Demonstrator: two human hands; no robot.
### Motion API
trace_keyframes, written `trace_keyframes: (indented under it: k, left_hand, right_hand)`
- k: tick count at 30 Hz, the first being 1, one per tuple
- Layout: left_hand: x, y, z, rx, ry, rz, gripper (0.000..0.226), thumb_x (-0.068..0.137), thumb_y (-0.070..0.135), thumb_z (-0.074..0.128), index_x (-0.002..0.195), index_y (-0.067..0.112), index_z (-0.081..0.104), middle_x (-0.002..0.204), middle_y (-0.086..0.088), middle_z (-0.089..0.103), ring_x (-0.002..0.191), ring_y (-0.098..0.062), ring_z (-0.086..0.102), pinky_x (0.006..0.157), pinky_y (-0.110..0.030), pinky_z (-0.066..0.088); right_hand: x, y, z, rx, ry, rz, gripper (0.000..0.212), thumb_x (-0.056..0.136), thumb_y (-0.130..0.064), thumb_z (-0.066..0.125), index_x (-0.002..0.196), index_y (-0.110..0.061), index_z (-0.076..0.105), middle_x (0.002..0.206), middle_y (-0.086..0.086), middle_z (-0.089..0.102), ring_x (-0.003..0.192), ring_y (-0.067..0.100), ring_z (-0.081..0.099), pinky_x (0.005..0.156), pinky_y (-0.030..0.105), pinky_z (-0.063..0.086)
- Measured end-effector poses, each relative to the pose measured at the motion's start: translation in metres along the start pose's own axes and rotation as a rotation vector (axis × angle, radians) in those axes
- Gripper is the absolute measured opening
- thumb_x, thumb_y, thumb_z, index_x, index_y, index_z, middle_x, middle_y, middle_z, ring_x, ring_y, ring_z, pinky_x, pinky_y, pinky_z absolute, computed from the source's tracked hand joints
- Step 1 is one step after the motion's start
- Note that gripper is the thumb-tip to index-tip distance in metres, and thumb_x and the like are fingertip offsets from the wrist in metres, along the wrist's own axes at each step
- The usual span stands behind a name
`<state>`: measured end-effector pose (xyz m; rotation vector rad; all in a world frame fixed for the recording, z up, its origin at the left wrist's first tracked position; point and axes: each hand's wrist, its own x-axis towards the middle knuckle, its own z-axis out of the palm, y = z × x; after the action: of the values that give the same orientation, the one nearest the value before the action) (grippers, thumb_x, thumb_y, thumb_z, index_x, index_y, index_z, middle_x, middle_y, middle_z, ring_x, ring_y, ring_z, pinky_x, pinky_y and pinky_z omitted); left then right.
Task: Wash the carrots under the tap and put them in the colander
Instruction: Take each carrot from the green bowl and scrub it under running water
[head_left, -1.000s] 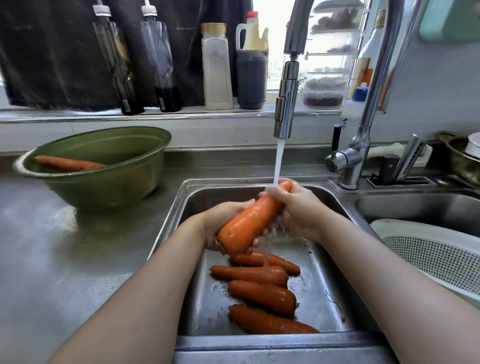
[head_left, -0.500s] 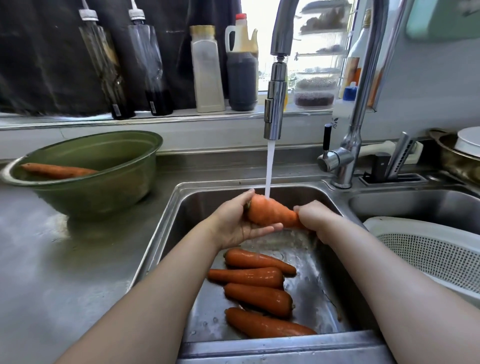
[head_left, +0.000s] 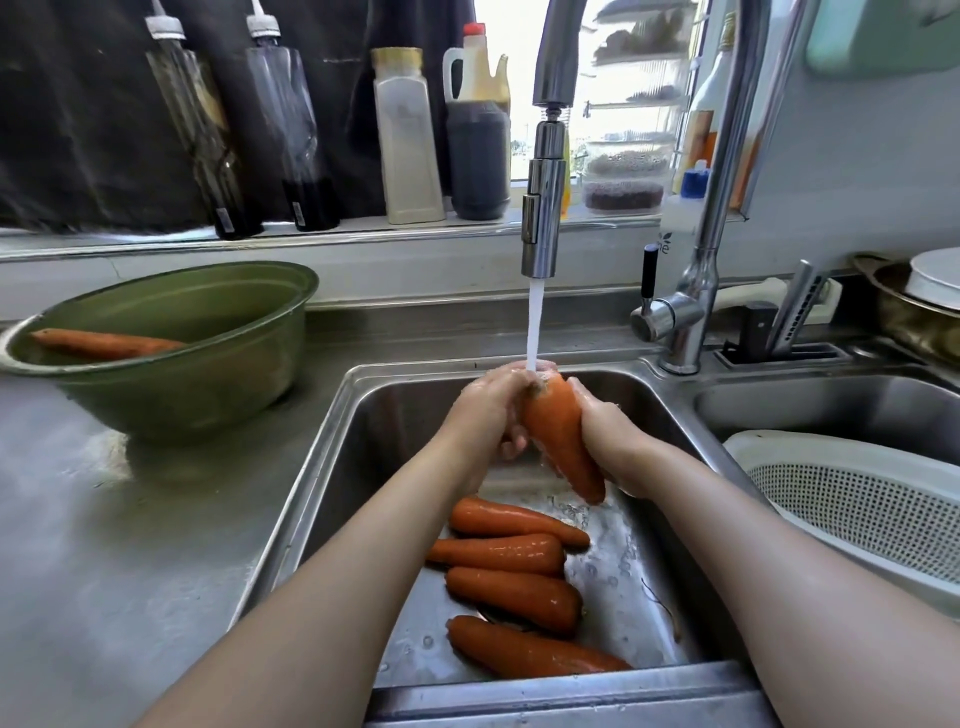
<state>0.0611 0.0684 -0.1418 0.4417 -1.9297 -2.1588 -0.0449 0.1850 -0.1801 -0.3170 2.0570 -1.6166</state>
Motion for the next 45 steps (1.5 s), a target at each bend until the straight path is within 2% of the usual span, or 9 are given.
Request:
trace_keyframes:
  k: [3,8,12,15,25,30,34,37,45]
  left_hand:
    - [-0.003,0.001,-0.002,0.005,0.065,0.066,0.029,0.104,0.033,0.057,0.12,0.018,0.075,0.058,0.005,0.057,0.048,-0.012,0.048,0.056,-0.03,0.046]
    - [-0.011,0.005,-0.006,-0.022,0.012,0.103,0.017,0.099,0.029,0.067,0.113,0.028,0.076,0.081,0.016,0.073,0.07,-0.002,0.069,0.059,-0.015,0.053]
    - [-0.003,0.004,-0.003,-0.052,0.152,0.075,0.014,0.09,0.029,0.078,0.103,0.023,0.081,0.087,0.007,0.076,0.083,-0.015,0.068,0.074,-0.029,0.061]
    - [0.002,0.001,-0.002,-0.071,0.273,0.044,0.011,0.085,0.033,0.082,0.091,0.023,0.082,0.063,0.008,0.068,0.065,-0.014,0.056,0.064,-0.029,0.05]
    - [0.014,-0.003,-0.03,-0.385,0.288,-0.279,0.022,0.084,0.034,0.084,0.09,0.013,0.078,0.07,-0.002,0.058,0.05,-0.007,0.046,0.04,-0.019,0.048]
    - [0.02,-0.009,-0.046,-0.003,0.441,0.031,0.016,0.093,0.035,0.076,0.098,0.02,0.076,0.085,0.0,0.07,0.081,-0.017,0.066,0.076,-0.033,0.057]
    - [0.016,-0.006,-0.055,0.1,0.1,0.084,0.03,0.096,0.042,0.069,0.125,0.038,0.064,0.131,-0.003,0.059,0.117,-0.028,0.061,0.094,-0.043,0.059]
    - [0.018,-0.01,-0.059,0.08,-0.061,0.025,0.03,0.091,0.038,0.075,0.121,0.042,0.07,0.141,-0.011,0.051,0.121,-0.037,0.059,0.09,-0.049,0.062]
    - [0.024,-0.019,-0.065,0.189,0.354,-0.092,0.032,0.089,0.042,0.079,0.111,0.023,0.066,0.113,-0.006,0.06,0.096,-0.027,0.06,0.06,-0.037,0.06]
  right_hand:
    - [-0.004,-0.002,0.002,0.04,-0.092,0.002,0.069,0.104,-0.07,0.027,0.135,-0.018,0.061,0.107,0.034,0.072,0.072,0.035,0.071,0.061,0.041,0.057]
    - [-0.012,-0.008,0.0,0.077,-0.181,0.115,0.082,0.103,-0.072,0.023,0.12,-0.005,0.068,0.082,0.021,0.071,0.072,0.033,0.066,0.071,0.043,0.054]
    - [-0.013,-0.009,-0.002,0.025,-0.245,0.165,0.091,0.1,-0.077,0.021,0.119,-0.001,0.066,0.074,0.019,0.066,0.063,0.031,0.064,0.064,0.041,0.054]
    - [-0.014,-0.01,-0.004,0.026,-0.317,0.221,0.096,0.094,-0.084,0.023,0.111,-0.001,0.067,0.077,0.018,0.064,0.063,0.029,0.062,0.064,0.041,0.053]
    - [-0.026,-0.023,-0.008,-0.035,-0.591,0.232,0.083,0.089,-0.08,0.043,0.11,-0.002,0.062,0.079,0.014,0.061,0.058,0.025,0.057,0.058,0.031,0.05]
    - [-0.024,-0.02,-0.007,-0.038,-0.541,0.191,0.072,0.087,-0.057,0.069,0.138,-0.007,0.055,0.103,0.015,0.065,0.067,0.02,0.063,0.058,0.033,0.054]
    - [-0.024,-0.022,-0.001,-0.035,-0.504,0.114,0.071,0.096,-0.064,0.051,0.135,-0.004,0.056,0.094,0.012,0.071,0.064,0.021,0.064,0.053,0.031,0.056]
    - [-0.024,-0.022,0.005,-0.044,-0.447,0.095,0.067,0.106,-0.058,0.037,0.131,0.001,0.056,0.088,0.015,0.071,0.058,0.022,0.061,0.047,0.03,0.053]
    - [-0.022,-0.022,-0.004,-0.372,-0.397,-0.007,0.025,0.098,-0.023,0.069,0.121,-0.016,0.066,0.08,0.007,0.07,0.058,0.013,0.064,0.049,0.026,0.05]
